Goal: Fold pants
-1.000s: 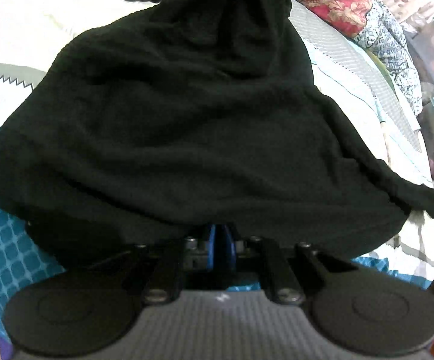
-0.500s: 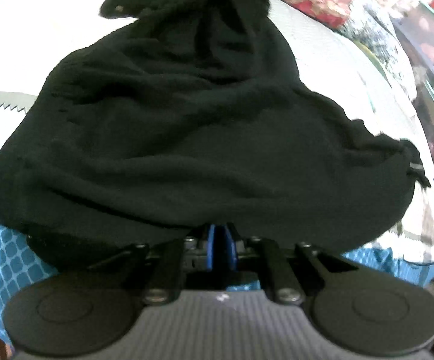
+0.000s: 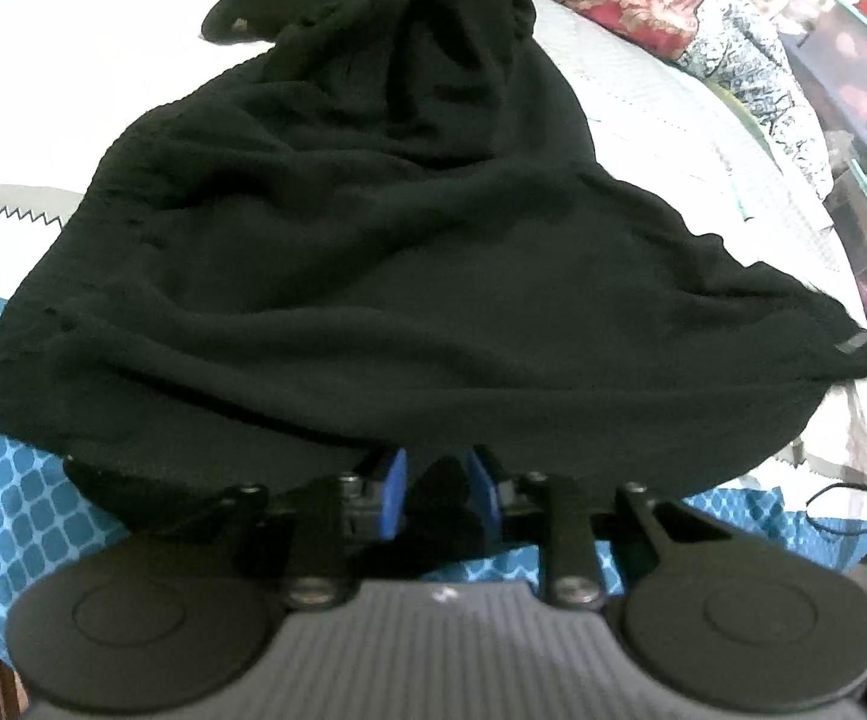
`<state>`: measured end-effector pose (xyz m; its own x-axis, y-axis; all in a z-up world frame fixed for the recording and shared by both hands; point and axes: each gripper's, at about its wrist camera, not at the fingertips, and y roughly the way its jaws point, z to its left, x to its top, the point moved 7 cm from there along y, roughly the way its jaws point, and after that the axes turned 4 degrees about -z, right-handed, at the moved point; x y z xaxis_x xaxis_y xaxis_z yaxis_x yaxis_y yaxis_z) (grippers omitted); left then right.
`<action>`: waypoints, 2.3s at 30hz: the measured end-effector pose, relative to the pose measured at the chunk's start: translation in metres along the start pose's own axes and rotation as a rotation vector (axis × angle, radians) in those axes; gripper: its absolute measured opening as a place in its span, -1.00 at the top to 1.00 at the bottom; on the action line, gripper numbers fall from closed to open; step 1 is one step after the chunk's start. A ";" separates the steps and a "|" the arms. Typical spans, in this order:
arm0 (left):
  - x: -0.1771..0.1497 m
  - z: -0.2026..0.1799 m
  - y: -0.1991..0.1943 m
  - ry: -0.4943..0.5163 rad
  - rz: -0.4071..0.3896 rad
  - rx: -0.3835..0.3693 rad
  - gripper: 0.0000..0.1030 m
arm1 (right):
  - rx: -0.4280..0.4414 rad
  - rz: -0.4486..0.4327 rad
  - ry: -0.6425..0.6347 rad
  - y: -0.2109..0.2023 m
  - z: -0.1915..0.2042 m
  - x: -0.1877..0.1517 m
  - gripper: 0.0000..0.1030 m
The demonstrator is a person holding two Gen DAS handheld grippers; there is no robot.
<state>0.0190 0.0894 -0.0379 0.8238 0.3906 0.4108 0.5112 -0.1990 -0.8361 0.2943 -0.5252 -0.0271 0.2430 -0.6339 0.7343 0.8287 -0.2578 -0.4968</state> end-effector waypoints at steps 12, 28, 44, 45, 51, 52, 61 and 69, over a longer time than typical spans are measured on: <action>-0.008 0.007 -0.037 0.048 -0.063 -0.062 0.48 | -0.343 -0.026 0.145 -0.060 -0.129 0.017 0.00; 0.130 0.088 -0.033 0.055 -0.349 0.198 0.02 | 0.567 0.256 -0.578 -0.125 0.257 -0.119 0.00; 0.124 0.023 0.051 0.292 -0.503 0.197 0.75 | 0.928 0.688 -1.450 -0.154 0.531 -0.482 -0.59; 0.117 0.024 0.047 0.283 -0.515 0.194 0.76 | 0.882 0.700 -1.485 -0.143 0.525 -0.494 -0.55; 0.108 0.031 0.029 0.235 -0.550 0.172 0.78 | 0.819 0.525 -1.351 -0.113 0.533 -0.446 0.66; 0.110 0.031 0.026 0.230 -0.553 0.168 0.76 | 0.801 0.467 -1.274 -0.106 0.539 -0.415 0.66; 0.160 0.057 -0.007 0.129 -0.607 0.079 -0.95 | 0.514 0.066 -0.749 -0.046 0.455 -0.114 0.66; 0.206 0.034 0.090 0.172 -0.310 0.037 -0.59 | 0.254 0.019 -0.476 -0.012 0.289 -0.009 0.67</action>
<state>0.2269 0.1826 -0.0410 0.6617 0.2696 0.6996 0.7368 -0.0612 -0.6733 0.4279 -0.3056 0.1063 0.4118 -0.2213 0.8840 0.9035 -0.0275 -0.4278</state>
